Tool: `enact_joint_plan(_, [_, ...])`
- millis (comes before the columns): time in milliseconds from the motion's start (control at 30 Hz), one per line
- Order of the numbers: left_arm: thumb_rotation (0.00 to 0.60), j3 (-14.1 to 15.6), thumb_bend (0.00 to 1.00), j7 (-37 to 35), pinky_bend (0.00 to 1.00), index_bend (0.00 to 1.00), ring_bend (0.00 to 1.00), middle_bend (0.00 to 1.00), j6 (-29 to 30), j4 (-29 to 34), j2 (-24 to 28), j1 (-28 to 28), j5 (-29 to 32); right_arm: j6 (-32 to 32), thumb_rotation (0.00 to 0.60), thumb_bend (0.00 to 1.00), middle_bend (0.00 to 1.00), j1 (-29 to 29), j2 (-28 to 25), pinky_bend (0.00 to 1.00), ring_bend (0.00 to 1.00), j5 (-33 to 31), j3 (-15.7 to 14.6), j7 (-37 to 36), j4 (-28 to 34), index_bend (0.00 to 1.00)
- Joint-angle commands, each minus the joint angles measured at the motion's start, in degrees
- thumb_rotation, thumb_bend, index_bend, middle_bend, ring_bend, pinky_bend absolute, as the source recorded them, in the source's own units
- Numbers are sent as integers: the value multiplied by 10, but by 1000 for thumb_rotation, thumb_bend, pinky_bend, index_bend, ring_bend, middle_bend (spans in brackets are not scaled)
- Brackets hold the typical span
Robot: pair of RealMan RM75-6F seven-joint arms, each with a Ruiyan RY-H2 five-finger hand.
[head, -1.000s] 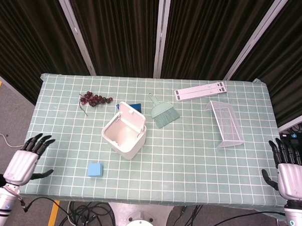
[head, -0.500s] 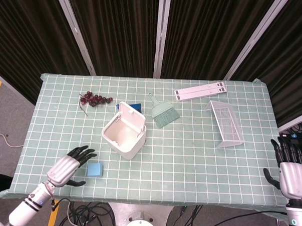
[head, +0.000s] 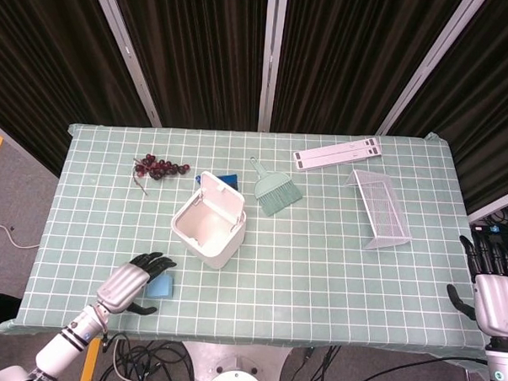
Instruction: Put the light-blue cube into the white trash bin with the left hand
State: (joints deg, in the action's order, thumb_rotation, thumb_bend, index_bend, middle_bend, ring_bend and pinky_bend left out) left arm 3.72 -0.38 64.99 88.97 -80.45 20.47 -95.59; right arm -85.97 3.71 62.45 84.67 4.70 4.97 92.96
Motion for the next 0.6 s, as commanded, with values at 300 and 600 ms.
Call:
enact_joint_plan(300, [600, 5, 62, -8, 358, 242, 201, 274, -2, -33, -25, 12, 3, 1, 600, 209, 0, -2, -2, 0, 0, -3, -2, 0, -1, 0])
enact_joint_plan(600, [600, 11, 222, 2, 543, 366, 458, 457, 6, -50, -38, 13, 3, 2, 600, 213, 0, -3, -3, 0, 0, -3, -2, -3, -3, 0])
